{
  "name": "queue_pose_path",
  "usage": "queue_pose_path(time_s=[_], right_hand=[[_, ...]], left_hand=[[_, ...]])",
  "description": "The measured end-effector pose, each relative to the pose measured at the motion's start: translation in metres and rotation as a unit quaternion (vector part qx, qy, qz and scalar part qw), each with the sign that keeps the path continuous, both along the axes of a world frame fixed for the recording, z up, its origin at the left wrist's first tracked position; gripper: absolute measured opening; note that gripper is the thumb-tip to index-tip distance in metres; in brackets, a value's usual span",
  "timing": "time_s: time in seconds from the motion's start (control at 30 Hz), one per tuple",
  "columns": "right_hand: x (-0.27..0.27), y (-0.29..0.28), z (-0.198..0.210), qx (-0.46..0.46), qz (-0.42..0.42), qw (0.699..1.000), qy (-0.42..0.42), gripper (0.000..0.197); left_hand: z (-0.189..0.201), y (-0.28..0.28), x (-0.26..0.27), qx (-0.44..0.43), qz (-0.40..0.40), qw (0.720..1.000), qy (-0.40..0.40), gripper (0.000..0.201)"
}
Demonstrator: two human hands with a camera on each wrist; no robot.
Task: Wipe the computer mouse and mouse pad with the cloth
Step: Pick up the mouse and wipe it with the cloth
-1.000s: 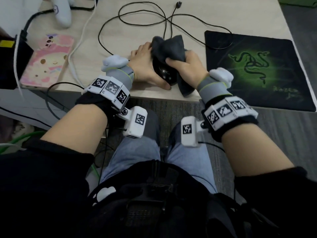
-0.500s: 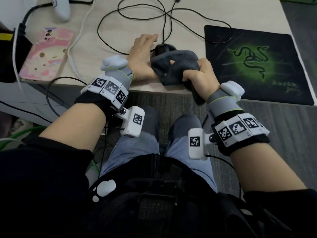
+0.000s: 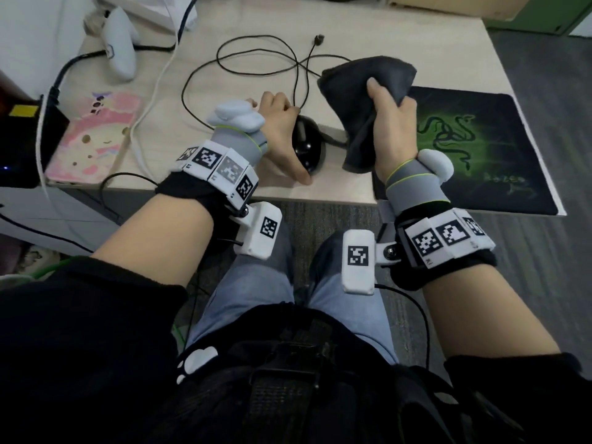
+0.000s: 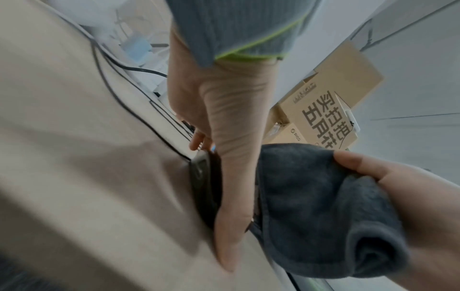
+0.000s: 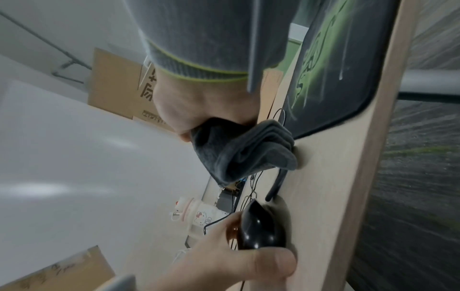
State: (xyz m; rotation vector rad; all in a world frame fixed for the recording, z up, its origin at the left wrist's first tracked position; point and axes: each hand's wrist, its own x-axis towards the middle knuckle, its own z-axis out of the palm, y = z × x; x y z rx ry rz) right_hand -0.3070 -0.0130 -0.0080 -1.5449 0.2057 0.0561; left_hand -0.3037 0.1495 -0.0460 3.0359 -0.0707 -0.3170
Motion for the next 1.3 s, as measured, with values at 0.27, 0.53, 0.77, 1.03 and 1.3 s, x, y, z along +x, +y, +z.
queue_pose_path(time_s=[0.27, 0.53, 0.77, 1.03, 1.3], right_hand=[[0.018, 0.003, 0.006, -0.009, 0.015, 1.000, 0.020, 0.017], [0.030, 0.012, 0.017, 0.011, 0.101, 0.995, -0.004, 0.041], [0.039, 0.021, 0.030, 0.251, 0.158, 0.951, 0.088, 0.062], [0.050, 0.039, 0.026, 0.249, 0.228, 0.937, 0.087, 0.046], [0.057, 0.045, 0.021, 0.142, 0.239, 0.959, 0.057, 0.027]], left_hand=[[0.008, -0.009, 0.011, 0.060, -0.025, 0.998, -0.020, 0.113], [0.046, -0.012, 0.018, -0.134, -0.016, 0.972, -0.191, 0.115], [0.053, -0.013, 0.023, -0.253, -0.029, 0.934, -0.252, 0.116], [0.052, -0.007, 0.029, -0.278, -0.054, 0.922, -0.265, 0.111], [0.050, -0.001, 0.033, -0.315, -0.027, 0.922, -0.225, 0.109]])
